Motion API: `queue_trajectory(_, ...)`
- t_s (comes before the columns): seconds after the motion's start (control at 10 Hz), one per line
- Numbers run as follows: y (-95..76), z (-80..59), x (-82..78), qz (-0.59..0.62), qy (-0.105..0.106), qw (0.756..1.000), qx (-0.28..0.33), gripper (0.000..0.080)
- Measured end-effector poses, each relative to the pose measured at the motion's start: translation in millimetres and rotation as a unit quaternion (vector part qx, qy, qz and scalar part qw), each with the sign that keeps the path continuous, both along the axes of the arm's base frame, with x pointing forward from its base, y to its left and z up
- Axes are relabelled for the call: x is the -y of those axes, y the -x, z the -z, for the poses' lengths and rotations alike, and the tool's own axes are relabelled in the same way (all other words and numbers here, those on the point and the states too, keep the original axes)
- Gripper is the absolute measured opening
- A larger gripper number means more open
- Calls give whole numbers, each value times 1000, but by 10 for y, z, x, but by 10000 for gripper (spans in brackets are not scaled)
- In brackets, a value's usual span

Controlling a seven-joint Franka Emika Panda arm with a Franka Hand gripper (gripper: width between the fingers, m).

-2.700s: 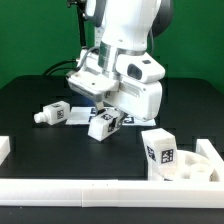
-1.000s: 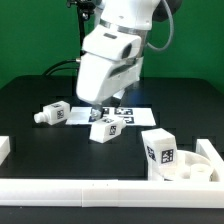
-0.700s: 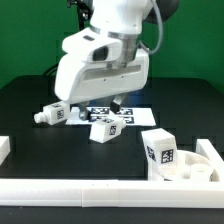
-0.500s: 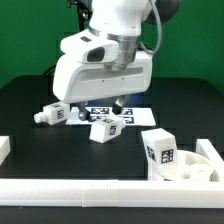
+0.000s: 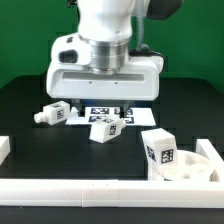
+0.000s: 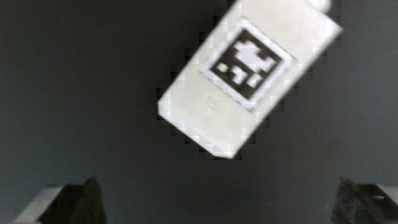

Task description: Assemble stool

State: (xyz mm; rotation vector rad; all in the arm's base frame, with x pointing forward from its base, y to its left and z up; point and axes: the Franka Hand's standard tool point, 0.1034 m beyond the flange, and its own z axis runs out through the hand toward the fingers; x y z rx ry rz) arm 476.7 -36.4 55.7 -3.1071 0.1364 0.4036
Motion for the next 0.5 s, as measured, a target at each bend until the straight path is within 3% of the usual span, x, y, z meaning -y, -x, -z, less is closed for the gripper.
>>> queue_trajectory(0.3,-39,18,-5,96,25,995,-2,649)
queue_trajectory(0.4,-33,28,3,108,26,994,-3,649)
queue_trajectory(0.5,-16,76,19,199,8,980,-10,649)
